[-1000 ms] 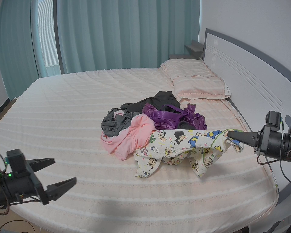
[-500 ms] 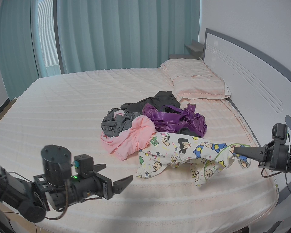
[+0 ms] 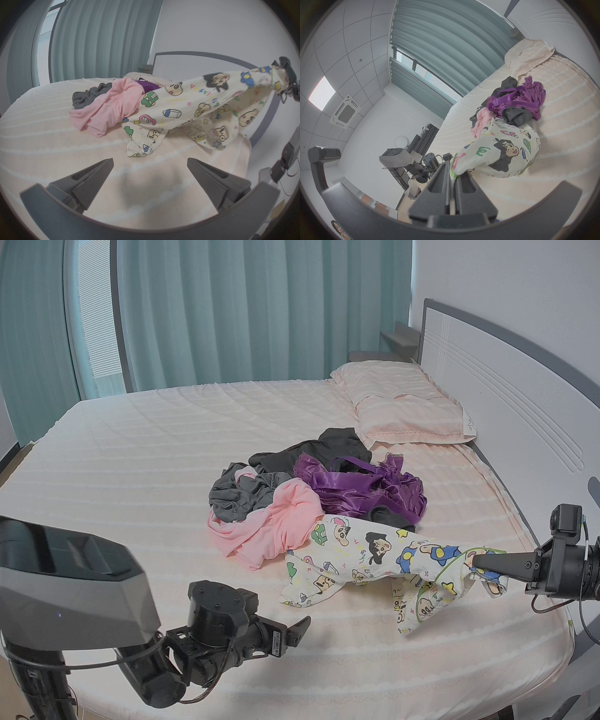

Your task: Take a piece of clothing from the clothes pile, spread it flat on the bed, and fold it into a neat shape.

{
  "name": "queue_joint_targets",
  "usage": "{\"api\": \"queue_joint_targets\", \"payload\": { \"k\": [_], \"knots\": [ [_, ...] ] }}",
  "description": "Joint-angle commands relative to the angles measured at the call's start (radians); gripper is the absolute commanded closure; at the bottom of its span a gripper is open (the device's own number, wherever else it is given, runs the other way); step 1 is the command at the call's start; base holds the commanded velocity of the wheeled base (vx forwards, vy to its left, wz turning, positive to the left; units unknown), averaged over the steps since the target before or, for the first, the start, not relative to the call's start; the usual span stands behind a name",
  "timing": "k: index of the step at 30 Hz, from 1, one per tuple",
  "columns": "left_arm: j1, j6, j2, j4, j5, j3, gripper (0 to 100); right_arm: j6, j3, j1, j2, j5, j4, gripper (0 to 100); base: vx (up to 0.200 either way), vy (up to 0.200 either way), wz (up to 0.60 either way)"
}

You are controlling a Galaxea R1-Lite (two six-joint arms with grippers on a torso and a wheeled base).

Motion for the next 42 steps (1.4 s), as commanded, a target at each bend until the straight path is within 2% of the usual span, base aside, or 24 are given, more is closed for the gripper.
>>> {"api": "queue_joint_targets", "payload": {
  "k": [1,8,11,28,29,42],
  "knots": [
    [0.018,-0.001,0.175,-0.019,0.024,-0.103,0,0.0,-0.012,0.005,0.072,-0.001,0.001,100,0.0,0.0,0.0],
    [0.053,0.001,0.261,-0.018,0.024,-0.224,0,0.006,-0.027,0.001,0.094,-0.003,-0.002,100,0.0,0.0,0.0],
    [0.067,0.001,0.292,-0.012,0.021,-0.288,0,0.035,-0.038,0.002,0.087,-0.003,-0.002,100,0.0,0.0,0.0],
    [0.064,-0.001,0.388,0.1,-0.001,-0.497,0,0.051,-0.066,0.001,0.104,-0.005,-0.001,100,0.0,0.0,0.0],
    [0.064,-0.001,0.393,0.103,-0.001,-0.506,100,0.051,-0.064,0.001,0.106,-0.005,-0.001,100,0.0,0.0,0.0],
    [0.07,-0.039,0.373,0.089,0.001,-0.494,100,0.051,-0.057,-0.018,0.112,-0.005,-0.001,100,0.0,0.0,0.0]
  ]
}}
